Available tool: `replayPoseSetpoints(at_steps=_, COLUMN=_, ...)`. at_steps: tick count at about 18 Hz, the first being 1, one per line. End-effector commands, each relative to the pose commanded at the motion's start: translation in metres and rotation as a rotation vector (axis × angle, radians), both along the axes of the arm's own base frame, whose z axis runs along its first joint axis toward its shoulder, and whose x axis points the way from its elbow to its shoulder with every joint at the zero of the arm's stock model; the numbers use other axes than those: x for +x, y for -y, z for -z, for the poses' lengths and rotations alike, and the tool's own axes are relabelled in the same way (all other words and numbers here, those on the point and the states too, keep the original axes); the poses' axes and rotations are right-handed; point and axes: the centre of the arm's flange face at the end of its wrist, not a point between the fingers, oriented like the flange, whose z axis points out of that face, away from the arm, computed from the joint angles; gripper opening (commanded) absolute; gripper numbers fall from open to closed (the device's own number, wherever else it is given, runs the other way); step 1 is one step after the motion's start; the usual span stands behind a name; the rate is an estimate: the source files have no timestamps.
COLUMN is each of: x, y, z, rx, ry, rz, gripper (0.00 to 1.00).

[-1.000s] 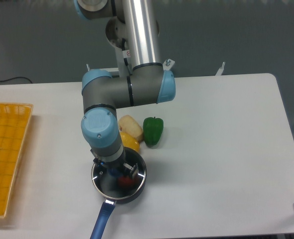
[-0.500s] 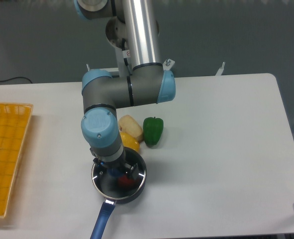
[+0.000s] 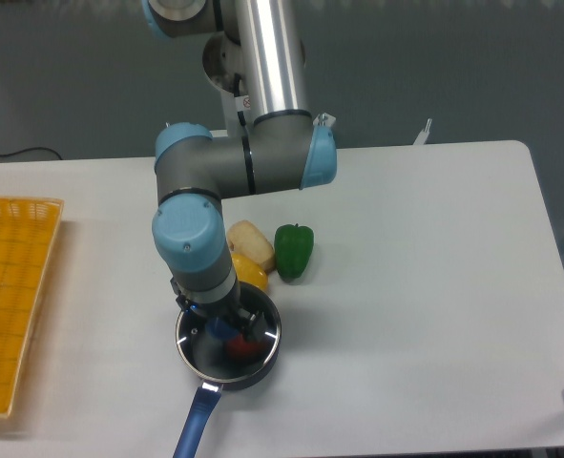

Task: Close the pot lid
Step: 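Open the gripper to release the lid knob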

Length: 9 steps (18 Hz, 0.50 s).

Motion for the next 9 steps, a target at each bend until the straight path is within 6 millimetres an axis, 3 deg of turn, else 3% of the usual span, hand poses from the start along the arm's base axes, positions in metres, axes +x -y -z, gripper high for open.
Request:
replayPoseSetpoints(at_steps=5, x=0.005, y=0.016, z=-0.011, rx=0.004, ry=-0.002, rz=0.003, gripper=1.0)
replayPoseSetpoints(at_steps=9, x=-0.015, y=0.035, z=-0.024, rx=0.008, ry=-0.003, rz=0.035, gripper=1.0)
